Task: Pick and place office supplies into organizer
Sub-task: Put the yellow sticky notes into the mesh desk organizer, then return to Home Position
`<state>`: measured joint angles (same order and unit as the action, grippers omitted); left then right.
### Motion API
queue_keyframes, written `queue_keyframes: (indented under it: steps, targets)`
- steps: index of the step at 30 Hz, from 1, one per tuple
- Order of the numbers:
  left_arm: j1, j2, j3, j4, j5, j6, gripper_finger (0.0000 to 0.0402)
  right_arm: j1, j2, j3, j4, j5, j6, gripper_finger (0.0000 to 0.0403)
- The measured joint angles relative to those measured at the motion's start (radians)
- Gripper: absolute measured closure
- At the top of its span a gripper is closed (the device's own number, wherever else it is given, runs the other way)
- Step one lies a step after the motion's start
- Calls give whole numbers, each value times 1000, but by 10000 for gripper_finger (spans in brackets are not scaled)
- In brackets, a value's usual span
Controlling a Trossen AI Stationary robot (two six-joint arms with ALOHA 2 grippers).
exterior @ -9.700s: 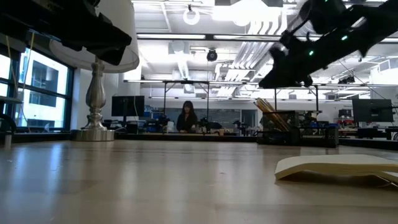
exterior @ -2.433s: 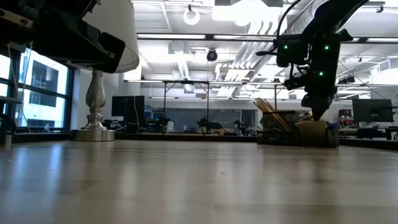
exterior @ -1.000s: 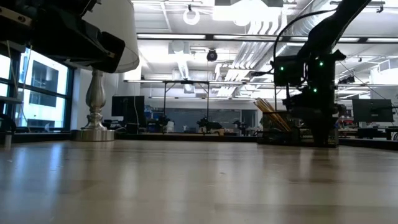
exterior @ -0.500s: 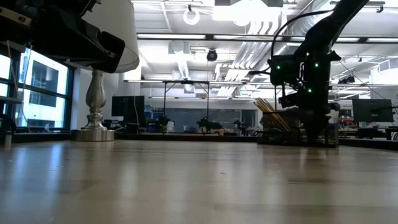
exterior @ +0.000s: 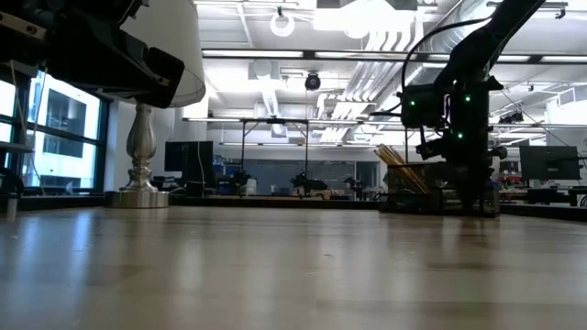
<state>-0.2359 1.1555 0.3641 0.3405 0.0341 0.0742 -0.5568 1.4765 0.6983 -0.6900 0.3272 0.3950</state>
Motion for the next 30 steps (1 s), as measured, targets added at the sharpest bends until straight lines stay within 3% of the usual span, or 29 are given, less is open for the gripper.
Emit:
queue_keyframes:
  steps: [6,12,16,20,25,30]
  targets:
    - [0,0,0,0,0,0,396,0,0,0,-16,37,12,402]
    - [0,0,0,0,0,0,396,13,-1,1,-2,-74,16,402]
    - [0,0,0,0,0,0,396,45,-13,1,-13,-95,45,402]
    - [0,0,0,1,0,-1,396,81,-71,9,-21,-83,75,402]
    - [0,0,0,15,-19,-7,396,150,-185,60,-22,10,103,402]
    - [1,-4,0,85,-27,-28,396,253,-284,63,122,28,96,398]
